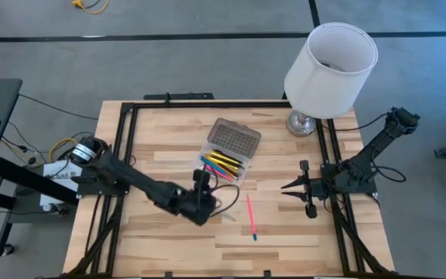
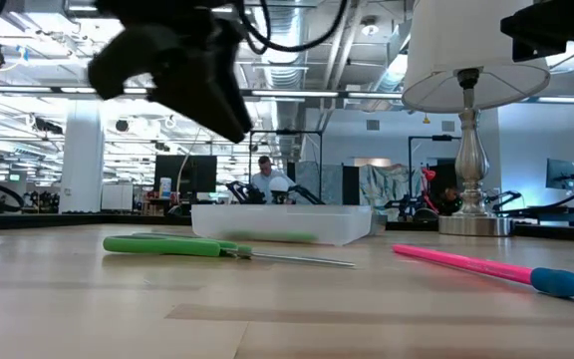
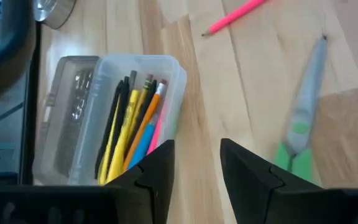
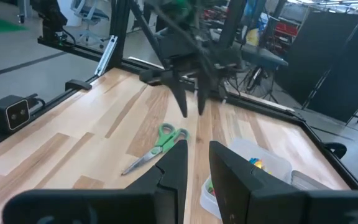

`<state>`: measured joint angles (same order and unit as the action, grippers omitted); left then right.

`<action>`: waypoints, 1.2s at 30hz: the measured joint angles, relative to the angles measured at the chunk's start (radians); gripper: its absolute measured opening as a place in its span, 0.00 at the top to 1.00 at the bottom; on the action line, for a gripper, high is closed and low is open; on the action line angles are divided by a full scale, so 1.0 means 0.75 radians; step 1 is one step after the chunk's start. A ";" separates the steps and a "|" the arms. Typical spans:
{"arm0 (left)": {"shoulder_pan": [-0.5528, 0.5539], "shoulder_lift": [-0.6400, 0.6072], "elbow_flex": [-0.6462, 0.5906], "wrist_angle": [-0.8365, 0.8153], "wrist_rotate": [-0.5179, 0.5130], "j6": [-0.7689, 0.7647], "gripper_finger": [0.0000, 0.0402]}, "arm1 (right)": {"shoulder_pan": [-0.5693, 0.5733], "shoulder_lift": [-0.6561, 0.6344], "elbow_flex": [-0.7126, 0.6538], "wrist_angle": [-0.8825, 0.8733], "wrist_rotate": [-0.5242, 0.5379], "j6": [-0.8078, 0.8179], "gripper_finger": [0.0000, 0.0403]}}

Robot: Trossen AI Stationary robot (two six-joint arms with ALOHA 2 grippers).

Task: Pick & place school supplies into a supply box
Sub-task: Put the pink supply into the gray supply box

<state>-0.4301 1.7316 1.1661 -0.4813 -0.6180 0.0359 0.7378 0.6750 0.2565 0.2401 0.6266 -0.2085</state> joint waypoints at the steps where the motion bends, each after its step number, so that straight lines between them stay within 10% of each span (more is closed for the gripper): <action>1: -0.024 0.000 -0.013 0.002 -0.027 -0.026 0.69 | 0.000 0.000 0.000 0.000 0.000 0.000 0.84; 14: -0.277 0.002 -0.139 0.042 -0.528 -0.158 0.69 | -0.027 0.025 -0.001 0.079 -0.001 0.163 0.84; 36: -0.349 0.002 -0.137 -0.017 -0.364 -0.207 0.69 | -0.265 0.792 0.130 0.359 -0.323 1.024 0.84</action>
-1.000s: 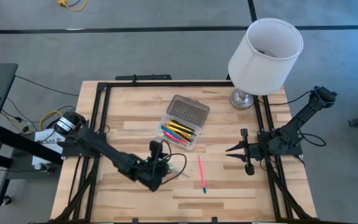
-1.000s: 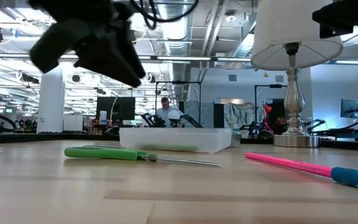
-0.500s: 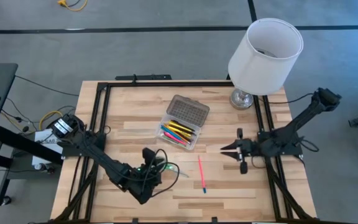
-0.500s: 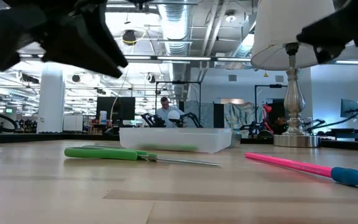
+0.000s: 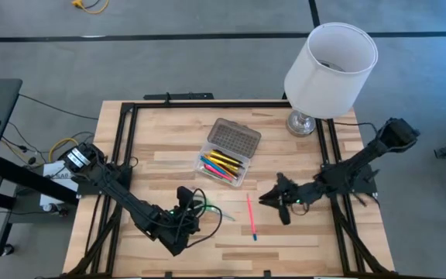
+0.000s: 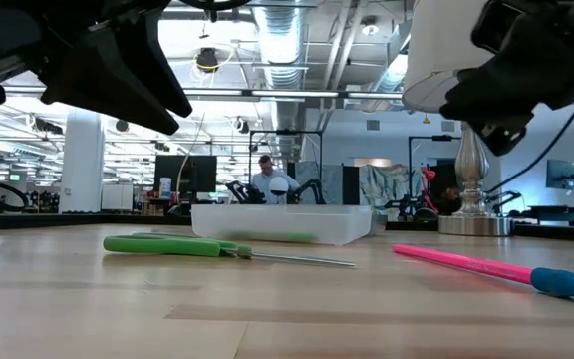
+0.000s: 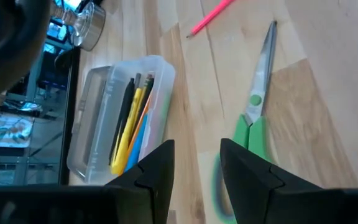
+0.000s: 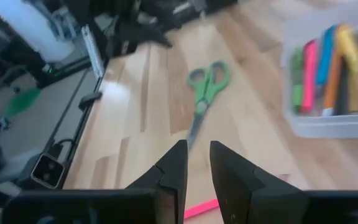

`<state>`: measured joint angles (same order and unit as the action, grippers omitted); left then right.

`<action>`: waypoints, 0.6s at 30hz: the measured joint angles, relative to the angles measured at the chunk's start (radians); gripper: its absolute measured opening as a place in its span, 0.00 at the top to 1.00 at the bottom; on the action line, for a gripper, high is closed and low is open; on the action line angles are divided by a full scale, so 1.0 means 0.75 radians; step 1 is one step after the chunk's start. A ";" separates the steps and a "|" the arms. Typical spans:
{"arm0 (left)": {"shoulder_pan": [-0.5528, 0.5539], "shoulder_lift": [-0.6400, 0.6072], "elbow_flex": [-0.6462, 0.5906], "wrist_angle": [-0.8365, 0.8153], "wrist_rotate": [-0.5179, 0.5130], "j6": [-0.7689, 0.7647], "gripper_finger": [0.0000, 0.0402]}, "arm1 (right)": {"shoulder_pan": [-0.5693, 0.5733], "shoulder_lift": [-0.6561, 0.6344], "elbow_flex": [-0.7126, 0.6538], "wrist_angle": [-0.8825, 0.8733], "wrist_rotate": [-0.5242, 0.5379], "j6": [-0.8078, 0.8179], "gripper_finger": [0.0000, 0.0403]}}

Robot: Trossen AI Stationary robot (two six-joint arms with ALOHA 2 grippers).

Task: Pick & place school supplies into a supply box
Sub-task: Put the pink supply into the gray supply box

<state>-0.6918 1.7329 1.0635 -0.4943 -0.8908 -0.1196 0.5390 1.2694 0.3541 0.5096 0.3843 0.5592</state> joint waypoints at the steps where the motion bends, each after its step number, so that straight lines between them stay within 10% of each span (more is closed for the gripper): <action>1: 0.000 0.000 0.000 -0.007 -0.001 -0.002 0.69 | -0.004 0.044 0.028 0.000 -0.020 0.001 0.84; 13: 0.000 0.000 0.000 -0.018 -0.012 -0.011 0.69 | -0.009 0.369 0.308 -0.024 -0.183 0.013 0.73; 18: 0.000 0.000 0.000 -0.018 -0.012 -0.011 0.69 | -0.018 0.359 0.363 -0.296 -0.146 0.342 0.65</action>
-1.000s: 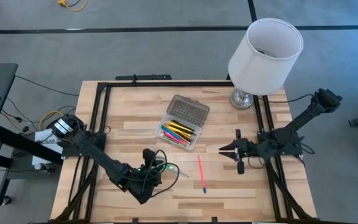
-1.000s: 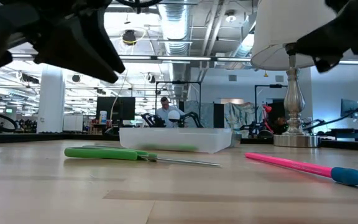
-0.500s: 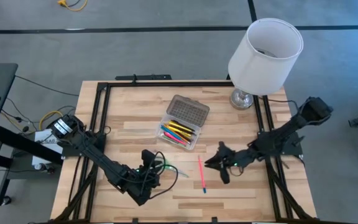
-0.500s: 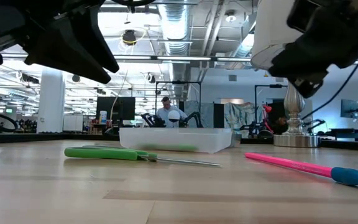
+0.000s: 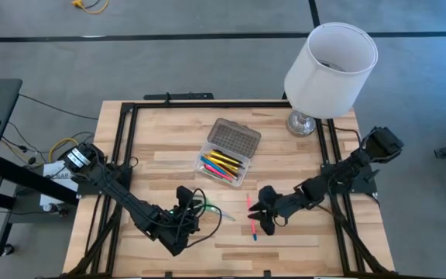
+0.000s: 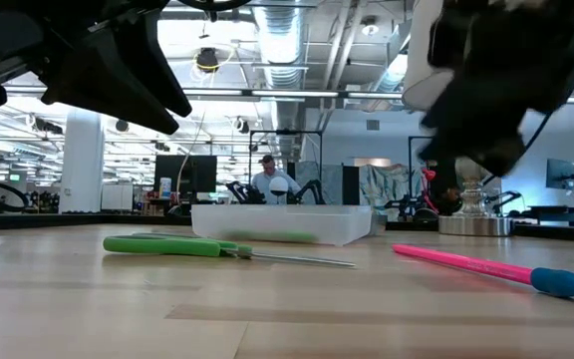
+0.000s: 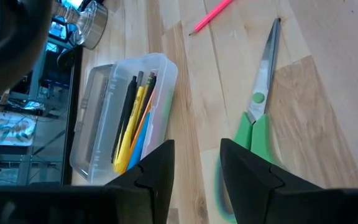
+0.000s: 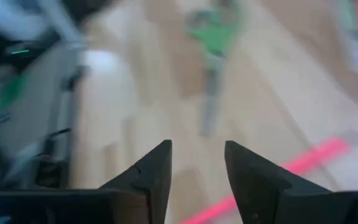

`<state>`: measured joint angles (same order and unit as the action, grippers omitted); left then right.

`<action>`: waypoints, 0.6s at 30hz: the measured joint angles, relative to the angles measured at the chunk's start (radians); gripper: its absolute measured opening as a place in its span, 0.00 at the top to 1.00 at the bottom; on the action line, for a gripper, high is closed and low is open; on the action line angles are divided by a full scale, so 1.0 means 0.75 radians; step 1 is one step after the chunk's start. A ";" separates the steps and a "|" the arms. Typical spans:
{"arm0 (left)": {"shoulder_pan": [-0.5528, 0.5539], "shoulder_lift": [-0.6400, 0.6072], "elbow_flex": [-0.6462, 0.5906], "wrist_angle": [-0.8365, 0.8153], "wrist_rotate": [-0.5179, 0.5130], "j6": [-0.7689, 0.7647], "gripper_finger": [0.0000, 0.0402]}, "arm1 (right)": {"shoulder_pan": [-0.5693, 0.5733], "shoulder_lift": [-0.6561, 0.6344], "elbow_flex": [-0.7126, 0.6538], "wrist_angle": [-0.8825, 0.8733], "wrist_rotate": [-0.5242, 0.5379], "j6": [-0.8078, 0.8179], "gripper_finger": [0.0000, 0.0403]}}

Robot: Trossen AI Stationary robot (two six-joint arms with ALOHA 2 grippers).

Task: Pick & place school supplies into a supply box
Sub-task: Put the pink supply into the gray supply box

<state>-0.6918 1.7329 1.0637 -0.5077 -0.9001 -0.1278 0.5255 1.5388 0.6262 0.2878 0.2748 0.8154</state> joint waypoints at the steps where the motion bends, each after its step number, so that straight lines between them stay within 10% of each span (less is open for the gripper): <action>1: 0.000 0.000 0.000 0.000 0.000 0.000 0.69 | 0.000 0.002 0.014 -0.074 0.026 0.057 0.64; 18: 0.001 0.000 0.000 -0.006 -0.002 -0.010 0.69 | 0.049 0.223 0.212 -0.397 0.158 0.139 0.73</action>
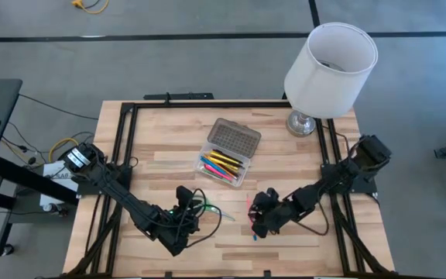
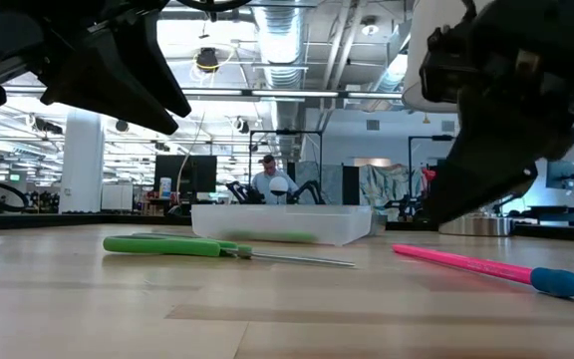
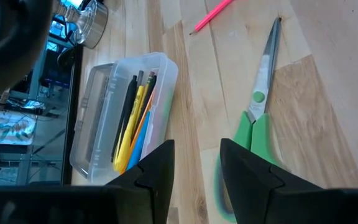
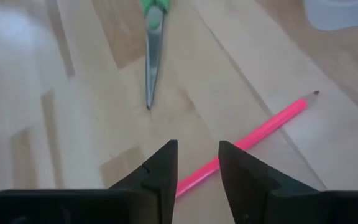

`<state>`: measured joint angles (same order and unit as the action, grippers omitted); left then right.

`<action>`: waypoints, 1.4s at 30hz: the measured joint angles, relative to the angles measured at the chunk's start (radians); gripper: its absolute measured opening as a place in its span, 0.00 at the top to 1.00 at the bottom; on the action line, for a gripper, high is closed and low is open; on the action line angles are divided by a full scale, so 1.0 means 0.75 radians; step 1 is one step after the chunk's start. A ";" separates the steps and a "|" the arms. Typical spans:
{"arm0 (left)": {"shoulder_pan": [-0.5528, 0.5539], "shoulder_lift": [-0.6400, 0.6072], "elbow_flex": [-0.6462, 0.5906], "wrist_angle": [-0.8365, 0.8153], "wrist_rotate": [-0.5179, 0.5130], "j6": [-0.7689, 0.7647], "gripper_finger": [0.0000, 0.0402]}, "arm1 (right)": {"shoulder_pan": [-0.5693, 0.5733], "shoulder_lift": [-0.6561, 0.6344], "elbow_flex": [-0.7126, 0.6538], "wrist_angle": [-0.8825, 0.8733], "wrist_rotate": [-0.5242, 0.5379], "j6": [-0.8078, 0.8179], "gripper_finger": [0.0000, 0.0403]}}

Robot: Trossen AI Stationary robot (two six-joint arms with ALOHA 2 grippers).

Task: Pick & place school supplies into a supply box
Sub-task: Put the pink supply into the gray supply box

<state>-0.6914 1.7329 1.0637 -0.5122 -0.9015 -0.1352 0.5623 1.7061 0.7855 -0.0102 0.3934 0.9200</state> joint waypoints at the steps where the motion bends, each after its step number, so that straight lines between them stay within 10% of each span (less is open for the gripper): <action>1: -0.001 0.000 0.000 0.000 0.001 -0.001 0.69 | -0.002 0.021 0.019 -0.017 -0.003 -0.008 0.73; 42: 0.000 0.000 0.000 -0.007 0.003 -0.004 0.69 | -0.005 0.146 0.158 -0.409 -0.038 0.138 0.73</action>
<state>-0.6917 1.7329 1.0637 -0.5179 -0.8993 -0.1383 0.5587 1.8156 0.9040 -0.3170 0.3649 1.0238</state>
